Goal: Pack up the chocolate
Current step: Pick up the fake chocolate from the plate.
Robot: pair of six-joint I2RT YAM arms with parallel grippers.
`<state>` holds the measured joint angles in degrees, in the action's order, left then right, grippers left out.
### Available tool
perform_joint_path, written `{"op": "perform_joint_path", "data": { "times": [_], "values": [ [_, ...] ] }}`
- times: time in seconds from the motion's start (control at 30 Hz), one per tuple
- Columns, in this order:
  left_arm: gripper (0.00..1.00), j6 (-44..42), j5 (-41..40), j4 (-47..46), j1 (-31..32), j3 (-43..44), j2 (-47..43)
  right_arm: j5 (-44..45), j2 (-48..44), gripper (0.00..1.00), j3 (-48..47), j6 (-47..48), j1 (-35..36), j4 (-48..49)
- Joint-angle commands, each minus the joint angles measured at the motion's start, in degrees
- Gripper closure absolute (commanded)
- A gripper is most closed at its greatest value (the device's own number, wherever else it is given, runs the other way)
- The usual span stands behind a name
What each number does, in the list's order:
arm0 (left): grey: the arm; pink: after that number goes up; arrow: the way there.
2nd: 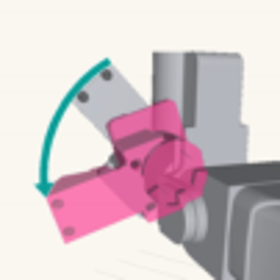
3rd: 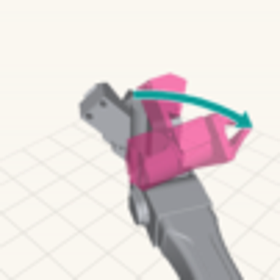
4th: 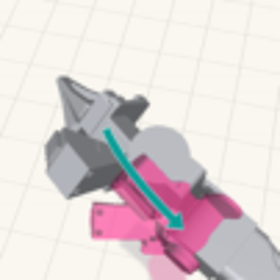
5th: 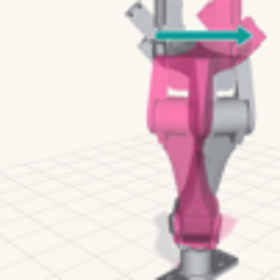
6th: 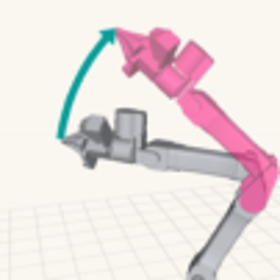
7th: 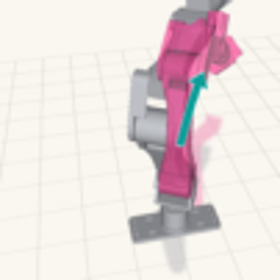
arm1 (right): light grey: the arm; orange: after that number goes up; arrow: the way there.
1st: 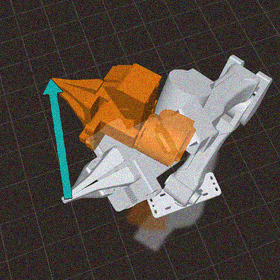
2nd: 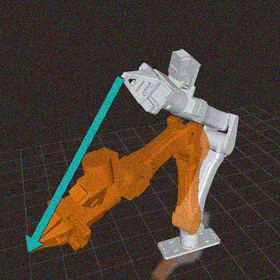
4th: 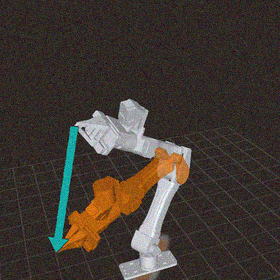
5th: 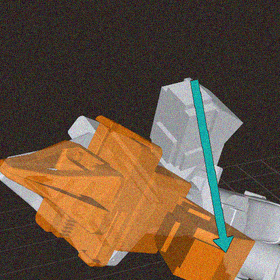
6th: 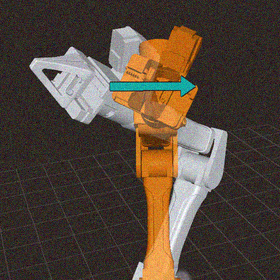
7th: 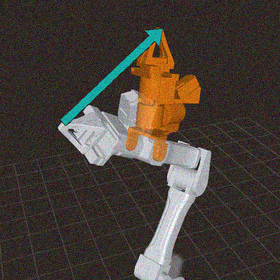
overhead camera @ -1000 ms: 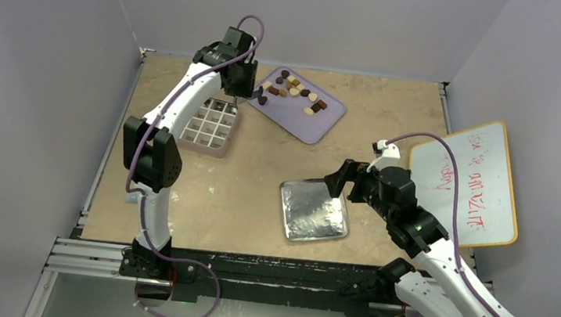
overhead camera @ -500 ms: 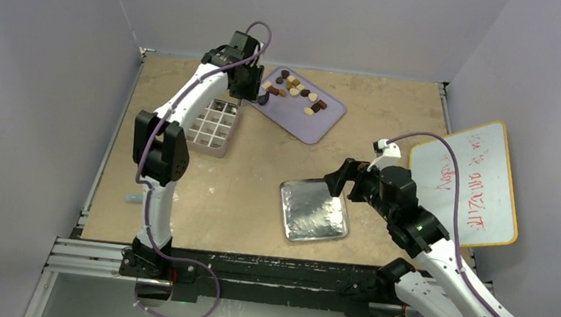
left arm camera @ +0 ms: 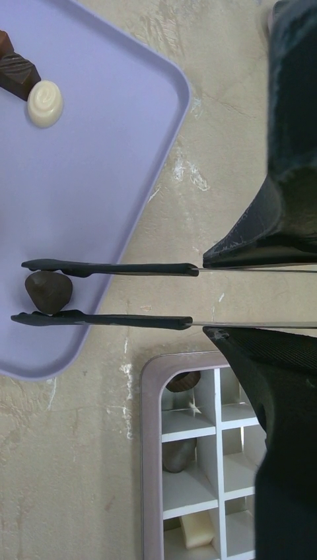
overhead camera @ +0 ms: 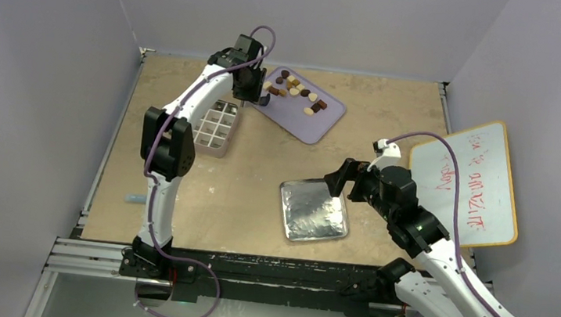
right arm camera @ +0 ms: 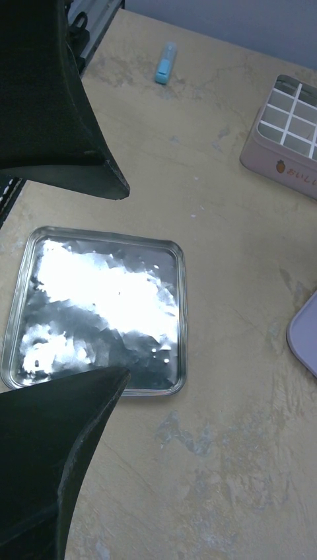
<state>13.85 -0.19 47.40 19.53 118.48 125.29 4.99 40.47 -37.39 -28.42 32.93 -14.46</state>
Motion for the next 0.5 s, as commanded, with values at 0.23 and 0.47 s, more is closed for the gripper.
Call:
{"op": "perform_joint_path", "data": {
  "times": [0.23, 0.47],
  "values": [
    [0.73, -0.65, 0.91, -2.19, 0.07, 2.06, -0.49, 0.98, -1.14, 0.01, -1.95, 0.28, -0.14, -0.44],
    [0.8, 0.5, 0.94, -1.42, 0.88, 1.56, -2.25, 1.99, -1.87, 0.01, -2.37, 0.07, -0.14, -0.74]
  ]
}}
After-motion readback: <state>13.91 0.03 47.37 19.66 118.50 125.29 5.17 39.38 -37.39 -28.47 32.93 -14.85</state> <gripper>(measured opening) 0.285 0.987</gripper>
